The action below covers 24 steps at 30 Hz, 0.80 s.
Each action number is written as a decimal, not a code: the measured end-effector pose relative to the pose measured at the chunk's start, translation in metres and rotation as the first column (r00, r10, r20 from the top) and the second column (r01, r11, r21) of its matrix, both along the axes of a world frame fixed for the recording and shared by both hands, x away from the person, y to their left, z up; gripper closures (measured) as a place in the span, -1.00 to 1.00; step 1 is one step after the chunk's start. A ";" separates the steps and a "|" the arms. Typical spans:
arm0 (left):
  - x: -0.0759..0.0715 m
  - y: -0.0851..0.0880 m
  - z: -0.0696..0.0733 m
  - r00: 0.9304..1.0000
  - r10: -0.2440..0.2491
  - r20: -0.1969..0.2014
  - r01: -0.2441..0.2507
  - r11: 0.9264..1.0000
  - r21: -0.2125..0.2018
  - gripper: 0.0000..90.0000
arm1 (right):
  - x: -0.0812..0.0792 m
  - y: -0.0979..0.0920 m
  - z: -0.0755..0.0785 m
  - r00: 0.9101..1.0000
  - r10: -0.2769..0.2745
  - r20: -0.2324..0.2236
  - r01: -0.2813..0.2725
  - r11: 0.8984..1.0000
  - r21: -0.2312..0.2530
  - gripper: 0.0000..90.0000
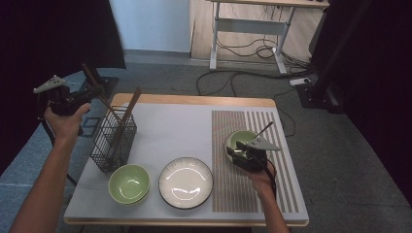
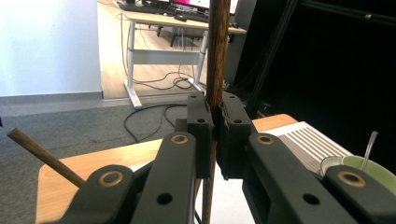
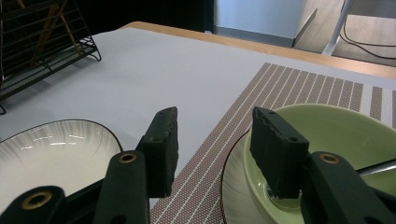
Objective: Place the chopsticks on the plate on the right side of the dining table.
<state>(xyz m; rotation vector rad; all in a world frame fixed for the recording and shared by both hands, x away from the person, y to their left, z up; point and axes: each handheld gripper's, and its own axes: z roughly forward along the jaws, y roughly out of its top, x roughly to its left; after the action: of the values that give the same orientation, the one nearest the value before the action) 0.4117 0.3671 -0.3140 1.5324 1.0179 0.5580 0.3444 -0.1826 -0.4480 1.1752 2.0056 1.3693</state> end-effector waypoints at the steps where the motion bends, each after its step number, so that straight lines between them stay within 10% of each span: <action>1: 0.000 0.000 0.000 1.000 0.002 0.002 -0.002 1.000 -0.003 0.88 | 0.000 0.000 0.000 1.000 -0.003 0.000 0.003 1.000 0.002 0.15; 24: -0.001 -0.012 0.010 0.999 -0.023 0.030 0.023 0.999 -0.024 0.88 | -0.001 -0.001 0.001 1.000 -0.015 0.015 0.015 1.000 -0.003 0.15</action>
<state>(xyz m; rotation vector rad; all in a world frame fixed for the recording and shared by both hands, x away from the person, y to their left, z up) 0.4110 0.3553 -0.3037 1.5086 0.9802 0.5488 0.3432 -0.1832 -0.4472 1.1723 1.9843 1.3634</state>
